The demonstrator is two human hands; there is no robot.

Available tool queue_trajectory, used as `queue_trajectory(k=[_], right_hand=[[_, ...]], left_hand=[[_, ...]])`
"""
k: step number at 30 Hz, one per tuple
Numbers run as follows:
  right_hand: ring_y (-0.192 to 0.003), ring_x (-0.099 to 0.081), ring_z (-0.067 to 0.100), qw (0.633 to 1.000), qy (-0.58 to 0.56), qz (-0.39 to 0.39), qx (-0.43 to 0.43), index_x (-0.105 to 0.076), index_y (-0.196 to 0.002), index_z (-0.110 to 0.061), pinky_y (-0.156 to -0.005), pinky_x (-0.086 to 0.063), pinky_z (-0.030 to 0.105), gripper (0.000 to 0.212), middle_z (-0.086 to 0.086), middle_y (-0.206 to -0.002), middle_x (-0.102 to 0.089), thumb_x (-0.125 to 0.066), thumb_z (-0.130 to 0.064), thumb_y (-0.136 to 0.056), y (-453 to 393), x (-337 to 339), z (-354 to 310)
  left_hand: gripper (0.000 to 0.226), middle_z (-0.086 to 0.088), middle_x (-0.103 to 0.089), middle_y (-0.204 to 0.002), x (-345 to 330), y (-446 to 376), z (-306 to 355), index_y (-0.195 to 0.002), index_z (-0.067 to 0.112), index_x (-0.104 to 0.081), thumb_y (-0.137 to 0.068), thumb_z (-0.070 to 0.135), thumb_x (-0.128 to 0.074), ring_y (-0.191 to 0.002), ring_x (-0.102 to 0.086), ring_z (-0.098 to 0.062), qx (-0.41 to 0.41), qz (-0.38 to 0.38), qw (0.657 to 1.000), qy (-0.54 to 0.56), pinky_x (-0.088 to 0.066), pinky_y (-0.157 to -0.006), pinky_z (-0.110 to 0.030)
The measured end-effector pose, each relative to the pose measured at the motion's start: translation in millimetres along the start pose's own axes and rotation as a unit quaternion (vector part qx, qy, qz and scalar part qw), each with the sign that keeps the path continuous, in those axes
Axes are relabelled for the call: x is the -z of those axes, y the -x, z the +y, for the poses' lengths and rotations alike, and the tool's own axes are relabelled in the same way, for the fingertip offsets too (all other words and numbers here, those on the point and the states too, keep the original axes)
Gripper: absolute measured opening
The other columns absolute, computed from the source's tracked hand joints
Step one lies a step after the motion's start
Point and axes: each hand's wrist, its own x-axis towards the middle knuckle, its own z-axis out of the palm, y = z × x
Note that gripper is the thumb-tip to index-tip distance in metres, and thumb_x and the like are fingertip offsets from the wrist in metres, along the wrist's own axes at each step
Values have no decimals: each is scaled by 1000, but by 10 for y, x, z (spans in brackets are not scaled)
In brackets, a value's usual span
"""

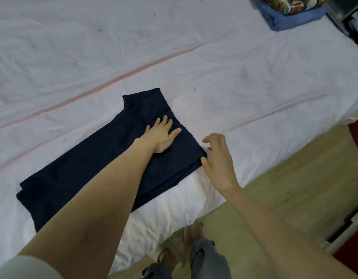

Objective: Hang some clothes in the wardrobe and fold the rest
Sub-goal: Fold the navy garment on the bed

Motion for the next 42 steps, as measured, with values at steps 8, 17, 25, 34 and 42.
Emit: queue_trajectory(k=[8, 17, 25, 34, 42], right_hand=[[-65, -40, 14, 998, 38, 31, 27, -46, -74, -13, -55, -41, 29, 29, -2, -76, -45, -46, 16, -70, -37, -30, -16], [-58, -41, 20, 984, 108, -75, 120, -47, -76, -12, -47, -43, 36, 24, -1, -75, -43, -52, 12, -75, 60, 151, 218], [-129, -42, 20, 984, 99, -120, 90, -50, -134, -10, -109, -30, 31, 50, 5, -141, -48, -28, -28, -92, -359, -154, -191], [-81, -65, 24, 938, 298, -179, 6, -65, -85, -10, -56, -42, 26, 17, 5, -88, -67, -52, -2, -76, 20, -21, 275], [-148, -7, 22, 927, 292, -233, 29, -8, -154, -15, -118, -9, 40, 66, 1, -160, -3, -7, -52, -99, 313, -479, 444]], left_hand=[[66, 0, 8, -161, -4, -6, -4, -154, 18, -3, -100, 54, -15, -148, 7, -20, -5, -2, 1000, -14, 0, -120, -45], [62, -1, 5, -161, -1, 22, -22, -154, 17, -6, -102, 49, -17, -148, 4, -20, -35, -13, 999, -14, -3, -121, -44], [48, -5, -23, -158, 88, -101, -193, -149, 11, -28, -103, 22, -33, -147, -15, -25, -158, 235, 935, -215, -13, -118, -38], [79, -3, 13, -160, 43, -282, -280, -153, 17, 7, -94, 64, -16, -146, 13, -33, -23, 191, 960, -204, 8, -116, -53], [72, 10, 19, -158, 159, -326, -480, -151, 28, 17, -93, 65, -5, -146, 18, -26, -39, 130, 945, -297, 13, -113, -58]])
